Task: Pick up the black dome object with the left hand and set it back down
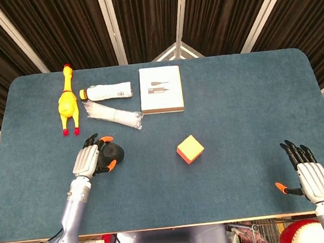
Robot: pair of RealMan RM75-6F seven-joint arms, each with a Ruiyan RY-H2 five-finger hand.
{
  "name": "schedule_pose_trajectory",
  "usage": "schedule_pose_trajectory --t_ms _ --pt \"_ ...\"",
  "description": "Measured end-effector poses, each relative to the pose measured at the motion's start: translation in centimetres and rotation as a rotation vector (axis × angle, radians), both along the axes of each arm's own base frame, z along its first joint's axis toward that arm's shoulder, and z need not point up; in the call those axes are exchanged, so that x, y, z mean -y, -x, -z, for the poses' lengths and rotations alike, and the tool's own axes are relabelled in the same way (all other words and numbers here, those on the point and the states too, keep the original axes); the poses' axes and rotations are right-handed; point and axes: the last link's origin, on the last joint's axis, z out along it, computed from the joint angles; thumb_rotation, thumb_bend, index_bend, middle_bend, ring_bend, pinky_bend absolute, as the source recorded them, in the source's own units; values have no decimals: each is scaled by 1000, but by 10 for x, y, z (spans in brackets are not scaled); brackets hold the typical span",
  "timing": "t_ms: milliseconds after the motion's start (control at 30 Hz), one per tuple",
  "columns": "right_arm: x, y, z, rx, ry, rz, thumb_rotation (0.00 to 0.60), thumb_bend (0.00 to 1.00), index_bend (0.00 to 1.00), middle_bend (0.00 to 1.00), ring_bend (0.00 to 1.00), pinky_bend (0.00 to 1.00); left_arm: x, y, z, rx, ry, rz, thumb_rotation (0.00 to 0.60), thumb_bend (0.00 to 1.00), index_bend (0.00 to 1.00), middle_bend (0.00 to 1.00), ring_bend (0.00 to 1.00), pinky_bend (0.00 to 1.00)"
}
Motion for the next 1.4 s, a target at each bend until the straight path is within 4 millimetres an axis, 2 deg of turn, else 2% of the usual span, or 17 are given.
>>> schedule_pose_trajectory --t_ms 33,133,333,467,567,700,833,1000,1100,1233,1400 --pt "0 0 0 1 1 0 600 189 20 30 124 0 0 0 2 -5 8 2 600 499 204 148 0 0" --pt "0 0 0 4 1 0 600 189 20 30 124 0 1 0 8 -31 41 11 600 400 161 8 0 0" --pt "1 1 1 6 -4 3 600 189 19 30 124 0 0 0 13 -41 114 15 600 239 91 0 0 0" --pt "0 1 1 8 -6 2 600 189 20 30 124 0 0 -1 5 -38 120 27 600 213 44 0 0 0" --pt "0 0 2 8 -11 0 600 189 20 30 124 0 3 -4 -6 -36 115 40 600 201 22 0 0 0" --pt "0 -1 1 11 -9 -2 600 189 20 30 124 0 14 -2 -35 -44 69 53 600 209 63 0 0 0" --pt "1 -1 -2 11 8 -5 600 189 20 31 124 0 37 21 -74 -118 -28 23 600 218 96 6 0 0" --pt "3 0 -4 -10 33 -15 600 189 20 30 124 0 81 78 -127 -265 -196 -115 600 254 170 43 0 0" --pt "3 -1 -4 -35 59 -27 600 190 20 30 124 0 104 110 -151 -325 -250 -202 600 270 197 55 0 0" --pt "3 -2 -7 -63 99 -38 600 189 20 30 124 0 113 126 -165 -325 -281 -232 600 272 205 71 0 0" --pt "2 0 -11 -88 141 -51 600 189 20 30 124 0 119 128 -178 -255 -342 -206 600 272 220 87 0 0"
